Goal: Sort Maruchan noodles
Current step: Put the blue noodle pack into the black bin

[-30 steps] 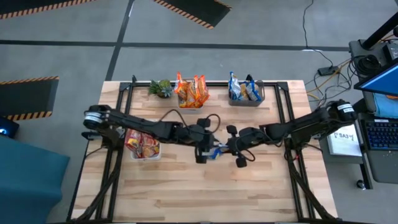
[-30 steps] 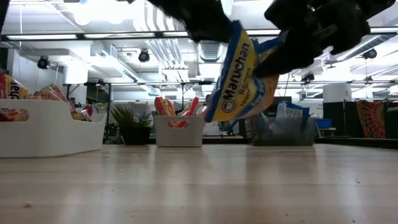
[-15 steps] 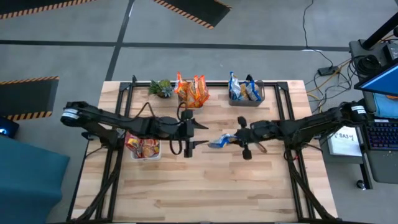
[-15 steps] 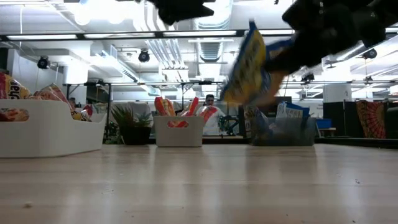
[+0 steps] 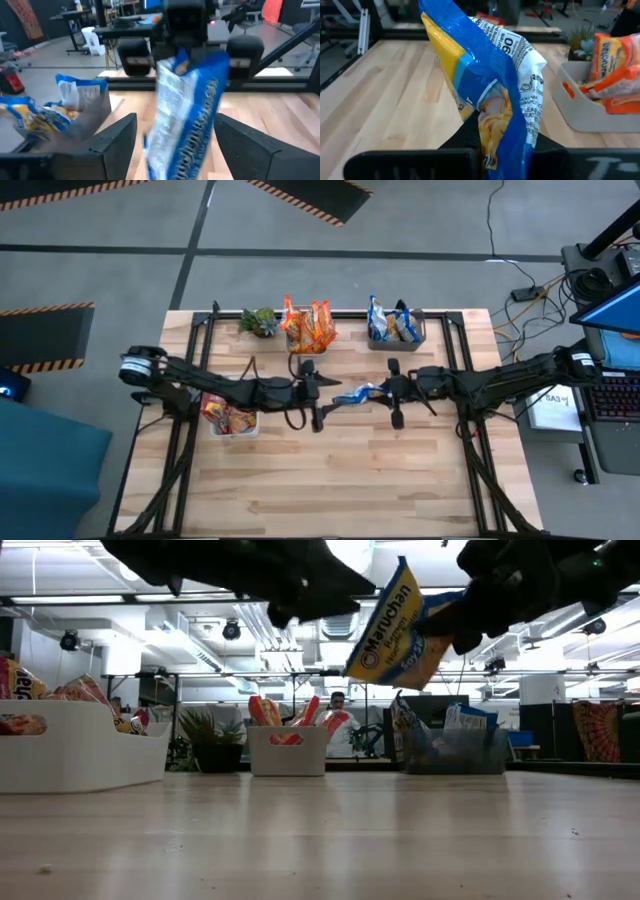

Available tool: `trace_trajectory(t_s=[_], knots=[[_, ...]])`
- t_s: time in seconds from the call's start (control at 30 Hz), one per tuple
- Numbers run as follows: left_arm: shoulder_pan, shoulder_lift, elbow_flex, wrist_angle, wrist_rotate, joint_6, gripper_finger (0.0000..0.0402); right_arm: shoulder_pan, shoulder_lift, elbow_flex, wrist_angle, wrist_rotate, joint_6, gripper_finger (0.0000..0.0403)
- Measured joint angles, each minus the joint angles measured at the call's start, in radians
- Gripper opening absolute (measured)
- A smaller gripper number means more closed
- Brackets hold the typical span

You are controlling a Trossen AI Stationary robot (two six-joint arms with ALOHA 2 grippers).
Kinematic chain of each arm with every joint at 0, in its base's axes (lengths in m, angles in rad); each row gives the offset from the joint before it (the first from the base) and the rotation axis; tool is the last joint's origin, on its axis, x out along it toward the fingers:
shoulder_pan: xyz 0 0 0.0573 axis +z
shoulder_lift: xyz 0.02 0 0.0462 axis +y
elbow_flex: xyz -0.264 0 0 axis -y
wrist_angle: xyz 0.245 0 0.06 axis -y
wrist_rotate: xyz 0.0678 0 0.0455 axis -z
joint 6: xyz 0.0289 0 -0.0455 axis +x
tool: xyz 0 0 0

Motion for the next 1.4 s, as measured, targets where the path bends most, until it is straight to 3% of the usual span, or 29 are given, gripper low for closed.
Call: trace_trajectory(t_s=[0.27, 0.53, 0.77, 1.07, 1.2, 1.4], knots=[[-0.003, 0.102, 0.06, -0.002, 0.002, 0.021, 0.0277, -0.013, -0.004, 0.021, 0.002, 0.0, 0.02, 0.0029], [-0.003, 0.158, 0.116, 0.002, -0.012, 0.032, 0.0267, -0.013, 0.0, 0.029, 0.005, 0.0, 0.02, 0.0029], [-0.003, 0.183, 0.142, -0.001, -0.065, 0.047, 0.0188, -0.013, 0.001, 0.031, 0.004, 0.0, 0.035, 0.0051], [-0.003, 0.179, 0.141, -0.026, -0.079, 0.031, 0.0044, -0.013, -0.027, 0.031, 0.0, 0.079, 0.071, 0.0155], [-0.002, 0.133, 0.141, -0.102, -0.157, 0.03, 0.003, -0.013, -0.076, 0.031, -0.014, 0.125, 0.093, 0.0191], [0.05, -0.025, 0.142, -0.366, -0.42, 0.024, 0.0037, -0.013, -0.171, 0.039, -0.059, 0.187, 0.182, 0.0212]])
